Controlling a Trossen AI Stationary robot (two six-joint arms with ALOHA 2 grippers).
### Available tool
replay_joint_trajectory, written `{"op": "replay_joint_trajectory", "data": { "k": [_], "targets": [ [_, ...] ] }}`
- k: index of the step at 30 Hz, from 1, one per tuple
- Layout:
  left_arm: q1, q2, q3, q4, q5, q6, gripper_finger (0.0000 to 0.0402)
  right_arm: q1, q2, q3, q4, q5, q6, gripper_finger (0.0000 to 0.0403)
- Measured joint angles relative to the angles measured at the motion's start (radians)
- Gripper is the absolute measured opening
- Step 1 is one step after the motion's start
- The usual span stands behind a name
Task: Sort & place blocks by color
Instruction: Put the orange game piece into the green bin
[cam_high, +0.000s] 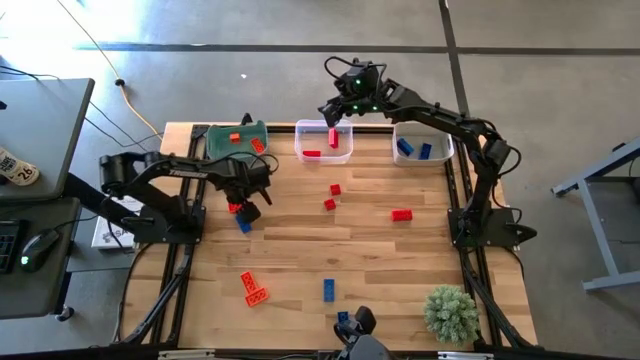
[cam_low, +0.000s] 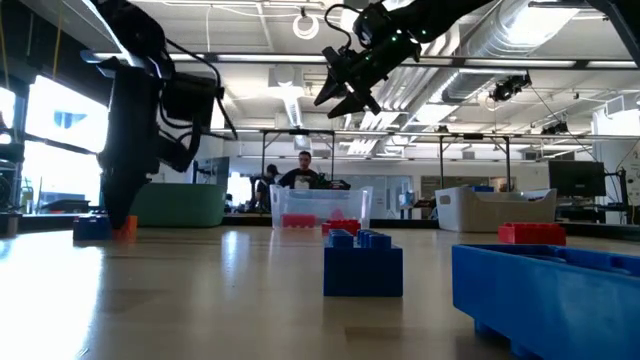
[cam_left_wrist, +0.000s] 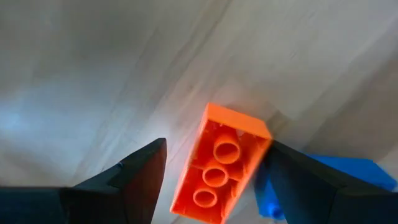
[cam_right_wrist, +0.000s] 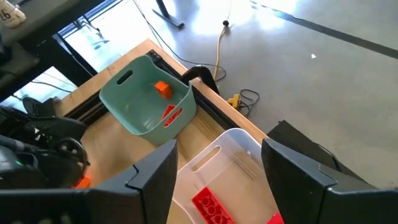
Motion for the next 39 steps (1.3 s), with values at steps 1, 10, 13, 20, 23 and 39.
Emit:
{"op": "replay_joint_trajectory", "data": {
  "k": [1,10,13,20,23,39],
  "targets": [
    [0.000,0.017,0.000,0.001,-0.009,-0.003,0.0255,0.000,0.000,0.000,0.000,0.000,0.004,0.0220],
    [0.000,0.063,0.003,0.013,-0.017,0.012,0.0225,0.006,0.000,0.000,-0.002,0.000,0.026,0.0220],
    [-0.001,0.055,0.002,0.022,-0.005,0.020,0.0181,0.016,0.000,0.000,-0.006,0.000,0.019,0.0220],
    [-0.001,0.051,0.001,0.023,0.005,0.041,0.0104,0.041,0.000,0.000,-0.023,-0.001,0.015,0.0220],
    [0.000,0.047,0.001,0.034,0.019,0.058,0.0104,0.051,0.000,0.000,-0.024,-0.001,0.026,0.0220],
    [0.068,-0.087,0.131,0.091,0.043,0.184,0.0104,0.134,-0.042,0.016,-0.105,0.006,0.089,0.0220]
  ]
}}
